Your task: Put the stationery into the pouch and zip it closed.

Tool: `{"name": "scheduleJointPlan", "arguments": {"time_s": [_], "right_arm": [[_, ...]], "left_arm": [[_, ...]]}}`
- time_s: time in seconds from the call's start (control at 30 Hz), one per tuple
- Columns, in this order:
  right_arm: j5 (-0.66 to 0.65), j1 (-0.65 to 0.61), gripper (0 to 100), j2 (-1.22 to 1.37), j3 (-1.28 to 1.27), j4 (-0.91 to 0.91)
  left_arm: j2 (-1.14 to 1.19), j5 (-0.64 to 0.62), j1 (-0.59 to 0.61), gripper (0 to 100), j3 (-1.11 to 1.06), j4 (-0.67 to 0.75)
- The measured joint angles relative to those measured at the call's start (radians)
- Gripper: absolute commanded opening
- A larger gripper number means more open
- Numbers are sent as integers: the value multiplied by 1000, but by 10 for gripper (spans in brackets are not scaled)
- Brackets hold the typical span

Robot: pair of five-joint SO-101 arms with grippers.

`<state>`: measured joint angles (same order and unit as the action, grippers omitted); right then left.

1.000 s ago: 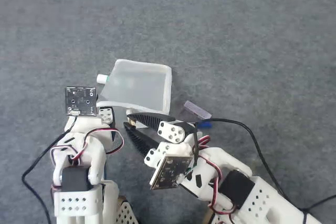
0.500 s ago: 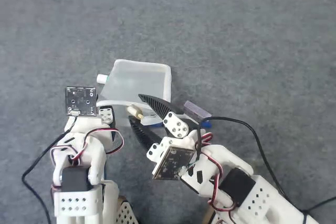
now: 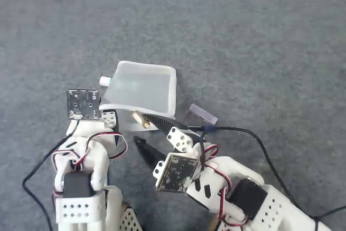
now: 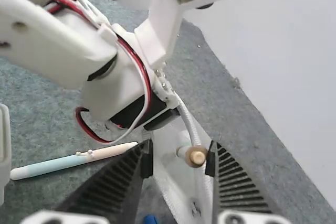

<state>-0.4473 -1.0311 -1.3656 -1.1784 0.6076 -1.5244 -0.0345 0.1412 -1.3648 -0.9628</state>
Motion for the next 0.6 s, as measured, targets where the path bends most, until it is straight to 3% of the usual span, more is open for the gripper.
{"name": "scheduleJointPlan", "arguments": {"time_s": [0.3,0.6], "right_arm": [[9,0,155,0,126,152],[9,0,155,0,101,60]], "left_arm": [[0,0,0,13,0,0],[0,0,0,13,0,0]]}}
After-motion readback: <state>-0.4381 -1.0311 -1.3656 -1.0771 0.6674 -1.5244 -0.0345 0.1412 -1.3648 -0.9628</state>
